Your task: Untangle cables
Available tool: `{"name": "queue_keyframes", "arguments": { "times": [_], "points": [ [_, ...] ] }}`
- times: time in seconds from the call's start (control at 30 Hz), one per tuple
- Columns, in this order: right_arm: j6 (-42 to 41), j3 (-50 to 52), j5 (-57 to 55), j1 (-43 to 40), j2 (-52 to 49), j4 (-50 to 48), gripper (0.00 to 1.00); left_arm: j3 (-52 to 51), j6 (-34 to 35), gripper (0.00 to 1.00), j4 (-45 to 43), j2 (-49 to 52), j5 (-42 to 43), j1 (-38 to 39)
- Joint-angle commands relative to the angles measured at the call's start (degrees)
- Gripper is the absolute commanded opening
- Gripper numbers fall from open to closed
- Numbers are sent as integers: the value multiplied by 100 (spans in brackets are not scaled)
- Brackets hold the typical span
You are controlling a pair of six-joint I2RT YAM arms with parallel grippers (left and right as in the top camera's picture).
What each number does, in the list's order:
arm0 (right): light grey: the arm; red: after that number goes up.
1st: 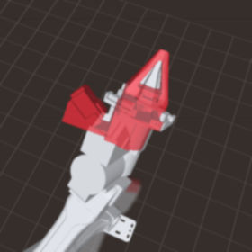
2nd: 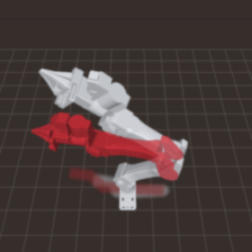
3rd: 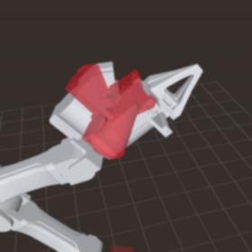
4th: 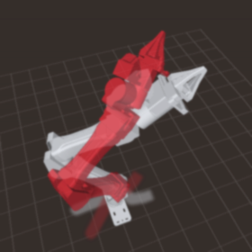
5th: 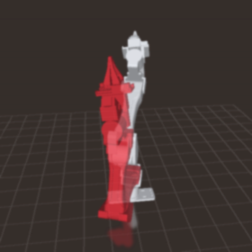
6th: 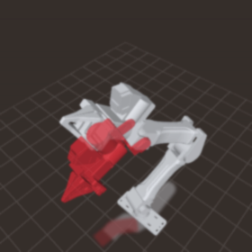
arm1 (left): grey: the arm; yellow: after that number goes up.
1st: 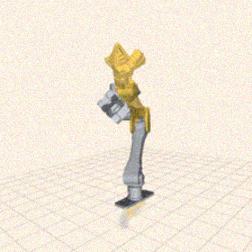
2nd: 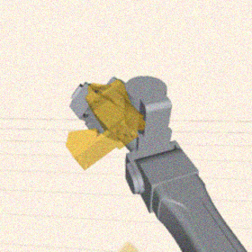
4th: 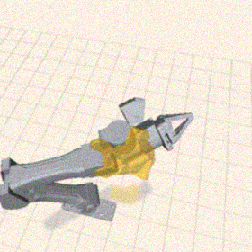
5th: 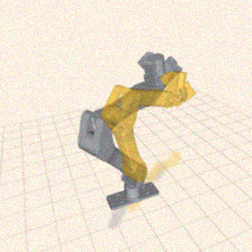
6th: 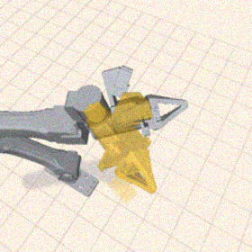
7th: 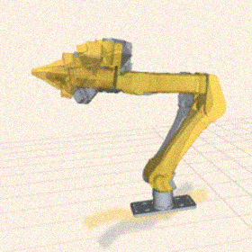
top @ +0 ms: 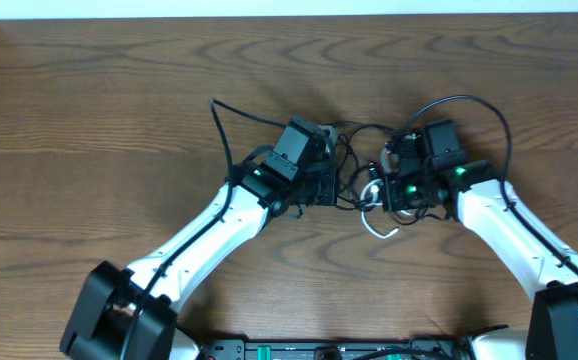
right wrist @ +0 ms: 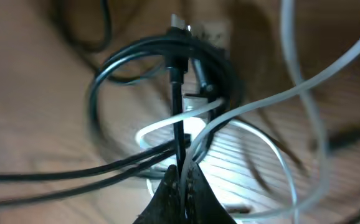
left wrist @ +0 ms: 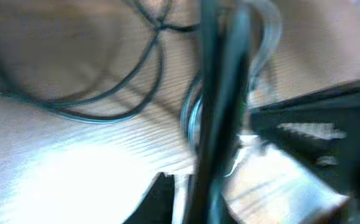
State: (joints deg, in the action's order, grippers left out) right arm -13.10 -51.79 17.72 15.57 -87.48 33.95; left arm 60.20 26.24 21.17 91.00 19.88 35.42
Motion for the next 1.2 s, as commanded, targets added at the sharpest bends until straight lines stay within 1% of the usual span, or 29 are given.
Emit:
{"name": "queue_keyframes", "arguments": {
  "times": [0.0, 0.07, 0.1, 0.17, 0.27, 0.3, 0.33, 0.4, 0.47, 0.53, 0.67, 0.77, 0.87, 0.97, 1.1, 1.17],
  "points": [
    [-656, -105, -654, -52, -17, 269, 1, -87, -66, 23, 20, 236, -328, -9],
    [-964, -103, -769, -48, -17, 463, 1, -87, -59, 25, -2, 354, -326, -9],
    [-977, -103, -660, -44, -17, 501, 1, -87, -39, 26, -11, 424, -323, -9],
    [-732, -103, -57, -11, -17, 490, 1, -87, -39, 41, -81, 549, -184, -9],
    [-151, -103, 984, 7, -17, 385, 1, -87, -42, 57, -243, 708, 98, -9],
    [-11, -103, 1255, 7, -17, 350, 1, -87, -42, 65, -313, 741, 227, -9],
    [168, -103, 1574, 7, -17, 310, 1, -87, -44, 70, -382, 761, 345, -9],
    [595, -103, 2177, 7, -17, 262, 1, -87, -52, 74, -533, 758, 638, -9],
    [957, -103, 2736, 7, -17, 245, 1, -85, -96, 75, -691, 758, 962, -11],
    [1202, -103, 3071, 7, -17, 247, 1, -85, -144, 75, -765, 758, 1078, -13],
    [1257, -103, 3097, 7, -17, 245, 1, -85, -243, 75, -774, 758, 907, -13],
    [1259, -105, 3095, 7, -17, 245, 1, -87, -243, 75, -776, 761, 815, -13],
    [1257, -105, 3093, 7, -15, 219, 1, -87, -243, 72, -765, 763, 752, -13],
    [1255, -109, 3036, -13, -15, 142, 1, -87, -245, 72, -664, 772, 748, -13],
    [826, -109, 2249, -173, -15, 127, 1, -87, -240, 71, -348, 787, 424, -13],
    [826, -109, 2179, -269, -15, 131, 1, -87, -240, 71, -247, 787, 402, -13]
  ]
}}
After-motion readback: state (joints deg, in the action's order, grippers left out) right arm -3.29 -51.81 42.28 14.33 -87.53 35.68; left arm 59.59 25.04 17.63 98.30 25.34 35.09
